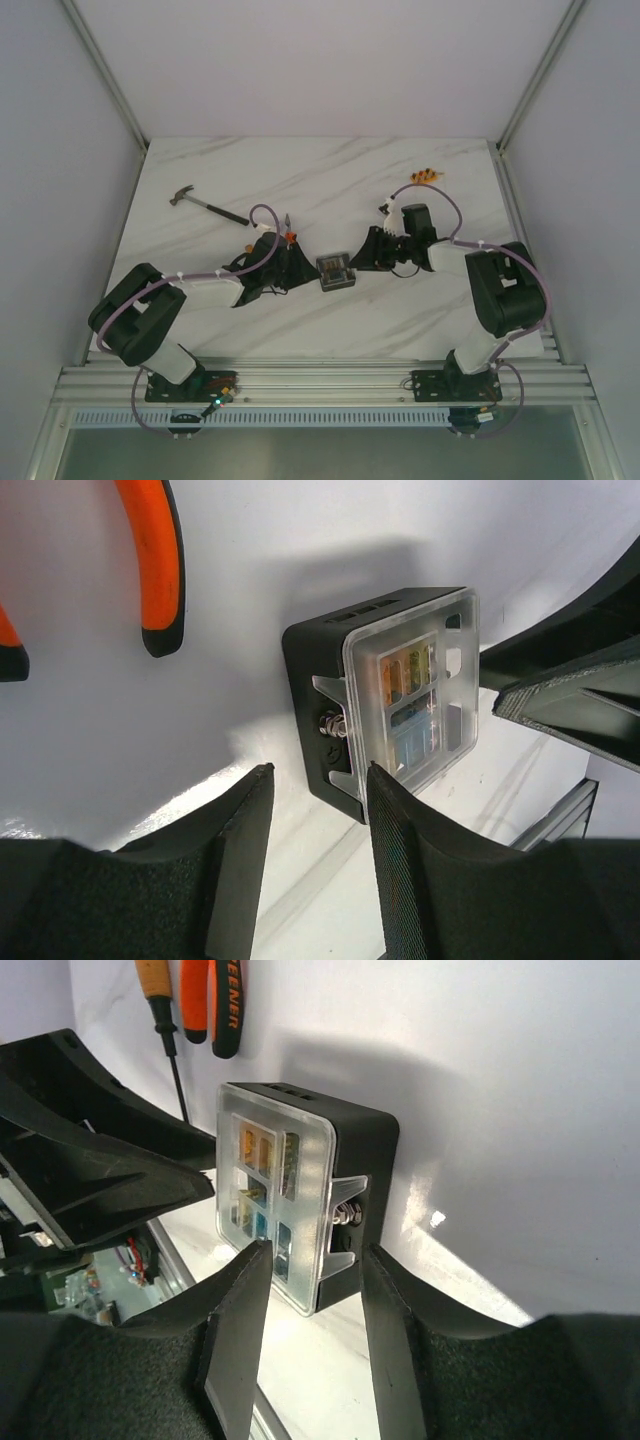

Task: Snap on the fuse box
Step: Close the fuse box cover on the fuse box base.

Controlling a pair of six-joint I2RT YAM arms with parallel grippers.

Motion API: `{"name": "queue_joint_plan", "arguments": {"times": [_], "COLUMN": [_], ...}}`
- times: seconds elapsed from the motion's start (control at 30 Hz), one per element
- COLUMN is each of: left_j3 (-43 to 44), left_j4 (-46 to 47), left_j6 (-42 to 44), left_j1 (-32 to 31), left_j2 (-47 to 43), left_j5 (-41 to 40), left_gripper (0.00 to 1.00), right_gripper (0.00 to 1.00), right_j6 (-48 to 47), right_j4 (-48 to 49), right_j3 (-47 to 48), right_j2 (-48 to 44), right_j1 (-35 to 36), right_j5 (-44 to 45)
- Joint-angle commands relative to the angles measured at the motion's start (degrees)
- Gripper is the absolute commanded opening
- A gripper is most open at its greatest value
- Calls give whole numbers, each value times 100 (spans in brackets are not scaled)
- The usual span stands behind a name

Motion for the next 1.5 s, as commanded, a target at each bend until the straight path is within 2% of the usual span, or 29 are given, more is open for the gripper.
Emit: {"name": "queue_joint_plan", "arguments": {"times": [0.0, 0.43, 0.6, 0.87, 1.03, 1.3, 1.47], "left_j3": [156, 159, 105, -117, -325, -413, -522], "left_j4": [23, 47, 45, 53, 40, -146, -207], "left_j6": [22, -36, -36, -118, -166, -168, -196], "left_j1": [-48, -54, -57, -57, -58, -58, -52], "left_j2": [80, 265, 215, 319, 69, -500, -718], "left_j5": [25, 153, 184, 243, 197, 149, 131], "left_gripper": [52, 51, 51, 48, 48, 50, 53], "right_gripper": [47, 43, 38, 37, 37, 49, 53], "right_j6": [-286, -331, -322, -277, -96, 350, 620], "right_j4": [-388, -540, -544, -757, -568, -303, -56], "right_j3": [162, 115, -65, -317, -547, -506, -551], "right_j2": [-72, 179, 333, 449, 295, -966, -1269], "right_j1": [101, 460, 557, 924, 1111, 1199, 1203], "right_j5": [342, 688, 885, 1549, 1671, 1623, 1529]}}
